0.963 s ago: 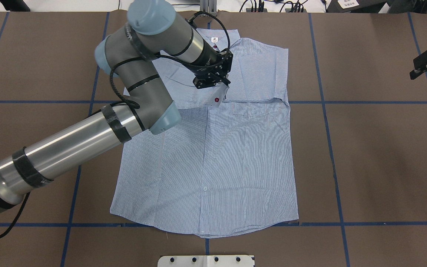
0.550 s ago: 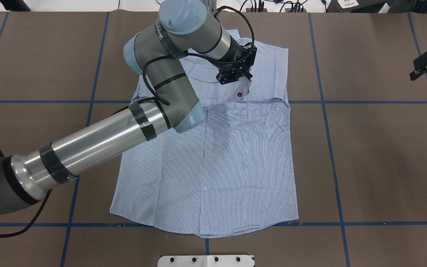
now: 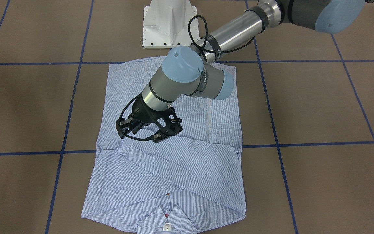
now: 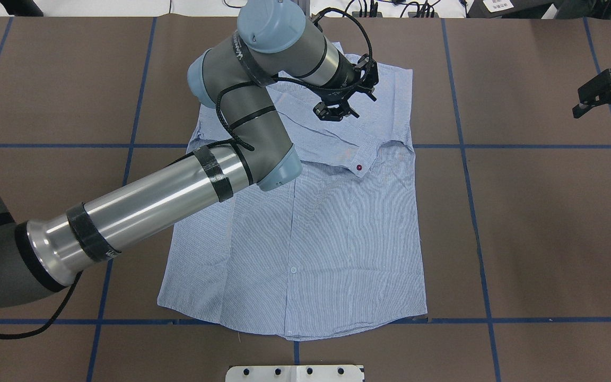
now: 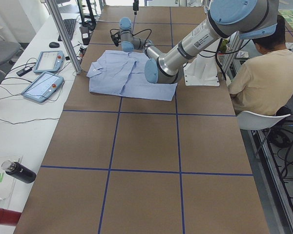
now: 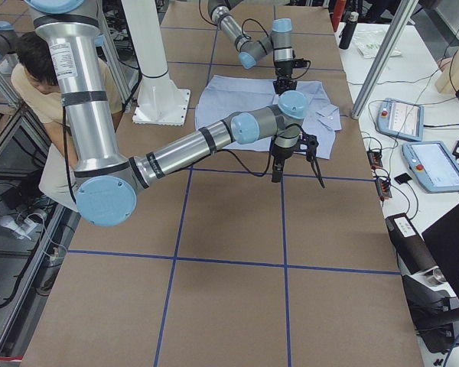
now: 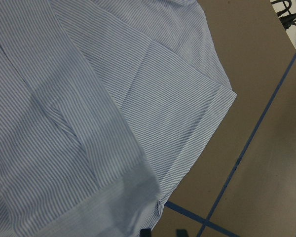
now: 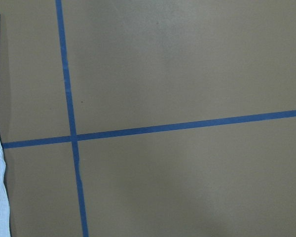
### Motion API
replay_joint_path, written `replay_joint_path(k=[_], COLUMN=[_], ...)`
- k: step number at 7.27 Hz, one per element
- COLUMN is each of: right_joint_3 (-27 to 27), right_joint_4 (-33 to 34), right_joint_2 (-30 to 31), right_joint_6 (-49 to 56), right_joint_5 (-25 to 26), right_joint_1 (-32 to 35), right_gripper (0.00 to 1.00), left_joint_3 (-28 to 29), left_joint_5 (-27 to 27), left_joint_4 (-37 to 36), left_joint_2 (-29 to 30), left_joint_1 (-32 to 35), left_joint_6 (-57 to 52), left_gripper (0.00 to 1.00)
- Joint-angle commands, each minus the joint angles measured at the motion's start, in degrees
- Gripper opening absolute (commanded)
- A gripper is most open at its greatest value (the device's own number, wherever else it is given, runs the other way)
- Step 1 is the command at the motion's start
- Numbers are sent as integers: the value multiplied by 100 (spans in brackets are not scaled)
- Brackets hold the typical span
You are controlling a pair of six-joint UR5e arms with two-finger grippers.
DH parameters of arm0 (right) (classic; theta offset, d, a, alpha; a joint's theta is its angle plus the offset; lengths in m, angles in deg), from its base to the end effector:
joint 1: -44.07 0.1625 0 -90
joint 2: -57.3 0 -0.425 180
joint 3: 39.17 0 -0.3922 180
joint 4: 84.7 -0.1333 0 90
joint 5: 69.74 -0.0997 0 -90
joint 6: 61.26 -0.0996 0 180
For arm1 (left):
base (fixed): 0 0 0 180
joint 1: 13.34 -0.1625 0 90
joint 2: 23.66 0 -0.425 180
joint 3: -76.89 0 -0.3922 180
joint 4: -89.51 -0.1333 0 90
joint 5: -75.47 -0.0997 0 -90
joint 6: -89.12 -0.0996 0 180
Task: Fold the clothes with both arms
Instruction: 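Release the sleeve with the left gripper while the right gripper moves to the hem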
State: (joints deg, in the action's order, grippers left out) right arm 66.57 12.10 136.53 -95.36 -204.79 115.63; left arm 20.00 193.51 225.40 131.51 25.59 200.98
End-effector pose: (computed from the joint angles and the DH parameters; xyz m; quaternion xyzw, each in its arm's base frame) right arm -0.1137 -0.5397 0.4376 -0.0253 -0.4084 0.0590 0.9105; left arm 0.5873 -0.5856 0.0536 -0.0957 0.6314 -0.2502 0.7277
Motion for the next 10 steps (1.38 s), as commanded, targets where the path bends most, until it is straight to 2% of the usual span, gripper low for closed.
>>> replay_joint_path(k=[1, 2, 3, 4, 6, 7, 10], right_joint_3=[-1, 16, 138, 409, 1060, 1263, 1388], right_joint_4=[-1086, -1885, -2572, -2631, -2623, -2596, -2614], right_joint_2=[57, 49, 57, 49, 83, 275, 882], right_joint_6=[-1545, -2991, -4572, -5658, -7916, -8502, -9255], right_joint_5=[31, 275, 1035, 1869, 3635, 4375, 5056], right_joint_1=[-604, -1078, -1813, -2665, -4448, -5258, -6152], right_gripper=[100, 100, 100, 100, 100, 98, 92], left_joint_3=[-232, -791, -1667, -2241, -2841, -2949, -2941], left_joint_5=[43, 61, 148, 410, 430, 448, 615], left_joint_4=[69, 69, 69, 26, 17, 17, -1], left_joint_2=[-56, -465, -1192, -1704, -2399, -2690, -2904], left_joint_1=[26, 35, 44, 105, 271, 429, 589], left_joint_6=[-41, -111, -173, -452, -1206, -1594, -1940], left_gripper=[88, 88, 88, 88, 90, 90, 90])
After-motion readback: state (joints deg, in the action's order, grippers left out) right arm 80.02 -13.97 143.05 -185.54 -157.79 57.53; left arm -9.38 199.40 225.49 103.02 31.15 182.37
